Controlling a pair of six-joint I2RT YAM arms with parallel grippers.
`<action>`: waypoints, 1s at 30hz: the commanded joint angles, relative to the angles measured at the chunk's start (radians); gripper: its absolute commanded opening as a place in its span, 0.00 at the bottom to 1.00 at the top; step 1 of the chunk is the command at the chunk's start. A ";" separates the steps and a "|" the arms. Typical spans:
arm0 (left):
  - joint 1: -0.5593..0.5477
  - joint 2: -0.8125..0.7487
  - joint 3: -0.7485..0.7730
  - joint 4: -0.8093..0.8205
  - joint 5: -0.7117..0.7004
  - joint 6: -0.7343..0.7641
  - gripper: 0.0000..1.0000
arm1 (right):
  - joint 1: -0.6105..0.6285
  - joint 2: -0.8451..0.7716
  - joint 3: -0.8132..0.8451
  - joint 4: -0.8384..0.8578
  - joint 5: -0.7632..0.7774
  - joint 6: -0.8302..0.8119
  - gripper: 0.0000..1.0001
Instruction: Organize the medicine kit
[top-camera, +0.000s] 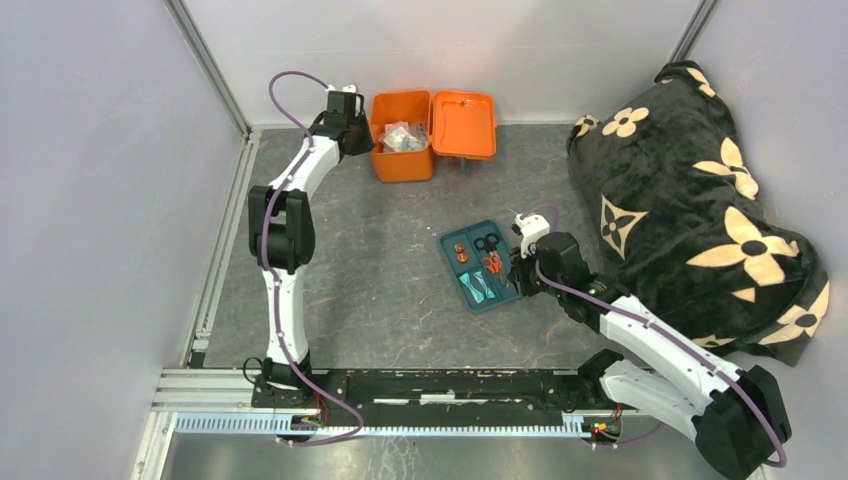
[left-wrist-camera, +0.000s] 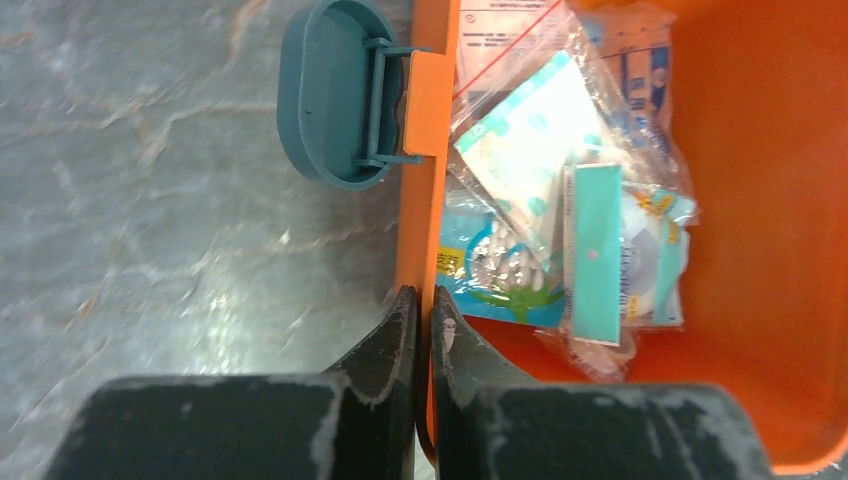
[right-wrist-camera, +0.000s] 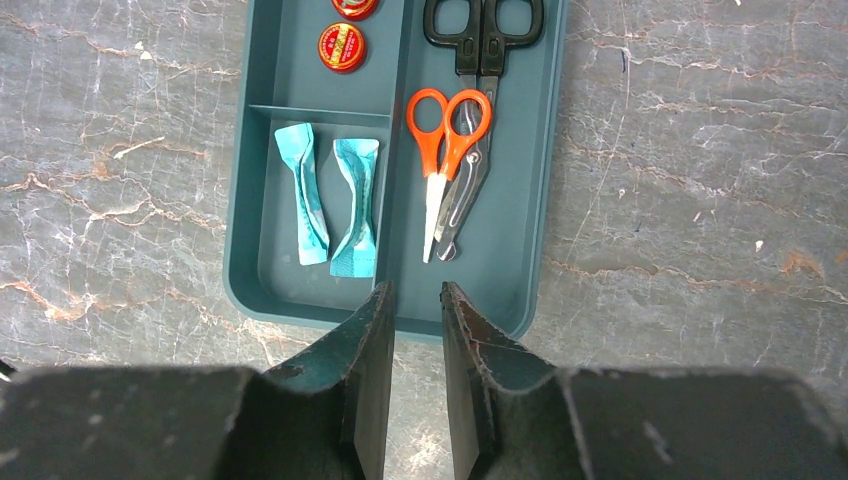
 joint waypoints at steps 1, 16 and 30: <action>0.006 -0.185 -0.104 -0.019 -0.092 0.020 0.06 | -0.004 -0.024 -0.015 0.066 0.003 0.021 0.29; -0.073 -0.685 -0.624 -0.073 -0.264 -0.144 0.02 | -0.003 0.091 0.053 0.031 -0.068 -0.069 0.31; -0.188 -0.995 -0.980 -0.071 -0.358 -0.325 0.06 | -0.004 0.278 0.216 0.032 -0.081 -0.125 0.36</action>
